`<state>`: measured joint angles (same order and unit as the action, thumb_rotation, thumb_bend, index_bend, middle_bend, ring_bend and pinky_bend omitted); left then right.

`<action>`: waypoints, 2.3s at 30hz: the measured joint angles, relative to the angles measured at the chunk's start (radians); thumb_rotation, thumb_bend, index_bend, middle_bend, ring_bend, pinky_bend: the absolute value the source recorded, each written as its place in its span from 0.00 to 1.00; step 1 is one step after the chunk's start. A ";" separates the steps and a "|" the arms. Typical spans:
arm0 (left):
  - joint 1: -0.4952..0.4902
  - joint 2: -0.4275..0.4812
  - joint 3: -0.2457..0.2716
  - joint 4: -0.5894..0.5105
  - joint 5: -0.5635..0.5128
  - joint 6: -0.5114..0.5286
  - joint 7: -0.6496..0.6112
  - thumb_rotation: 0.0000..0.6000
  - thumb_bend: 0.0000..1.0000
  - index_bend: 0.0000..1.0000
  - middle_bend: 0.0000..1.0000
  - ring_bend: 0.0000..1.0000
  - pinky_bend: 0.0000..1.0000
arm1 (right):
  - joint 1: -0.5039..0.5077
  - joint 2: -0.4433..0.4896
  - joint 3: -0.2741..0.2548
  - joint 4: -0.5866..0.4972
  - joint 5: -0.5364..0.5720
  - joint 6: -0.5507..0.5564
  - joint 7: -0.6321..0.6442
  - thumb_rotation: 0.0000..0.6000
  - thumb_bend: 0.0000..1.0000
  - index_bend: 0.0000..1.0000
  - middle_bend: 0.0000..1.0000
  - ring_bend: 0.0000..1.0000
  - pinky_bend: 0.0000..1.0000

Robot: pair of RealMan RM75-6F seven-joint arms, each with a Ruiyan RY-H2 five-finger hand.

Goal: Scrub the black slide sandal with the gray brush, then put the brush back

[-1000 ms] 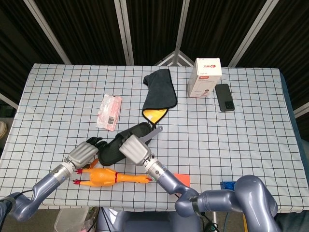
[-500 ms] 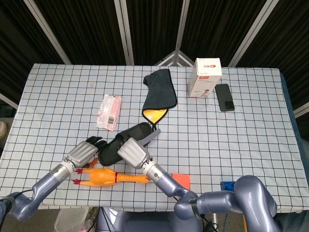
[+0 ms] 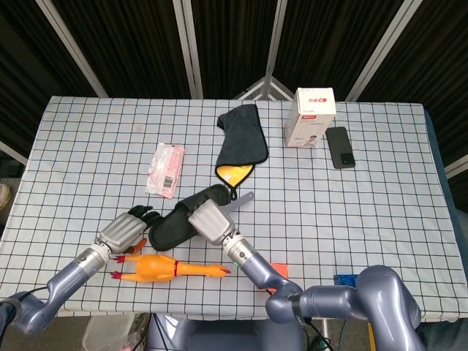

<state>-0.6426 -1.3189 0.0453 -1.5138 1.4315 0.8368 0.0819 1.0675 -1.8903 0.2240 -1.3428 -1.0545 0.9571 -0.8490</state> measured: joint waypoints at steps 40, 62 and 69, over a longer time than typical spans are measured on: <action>0.458 0.260 0.011 -0.324 -0.008 0.731 0.216 1.00 0.16 0.00 0.00 0.00 0.05 | -0.323 0.364 -0.260 -0.134 0.023 0.137 0.031 1.00 1.00 0.77 0.68 0.48 0.37; 0.504 0.223 -0.016 -0.260 0.032 0.727 0.154 1.00 0.16 0.00 0.00 0.00 0.05 | -0.318 0.359 -0.252 -0.092 0.070 0.057 -0.071 1.00 0.99 0.09 0.31 0.39 0.34; 0.517 0.226 -0.019 -0.255 0.057 0.734 0.141 1.00 0.16 0.00 0.00 0.00 0.05 | -0.307 0.394 -0.241 -0.172 0.109 0.060 -0.125 1.00 0.62 0.00 0.13 0.31 0.29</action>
<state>-0.1254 -1.0927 0.0260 -1.7693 1.4885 1.5709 0.2226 0.7606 -1.4962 -0.0170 -1.5145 -0.9455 1.0174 -0.9737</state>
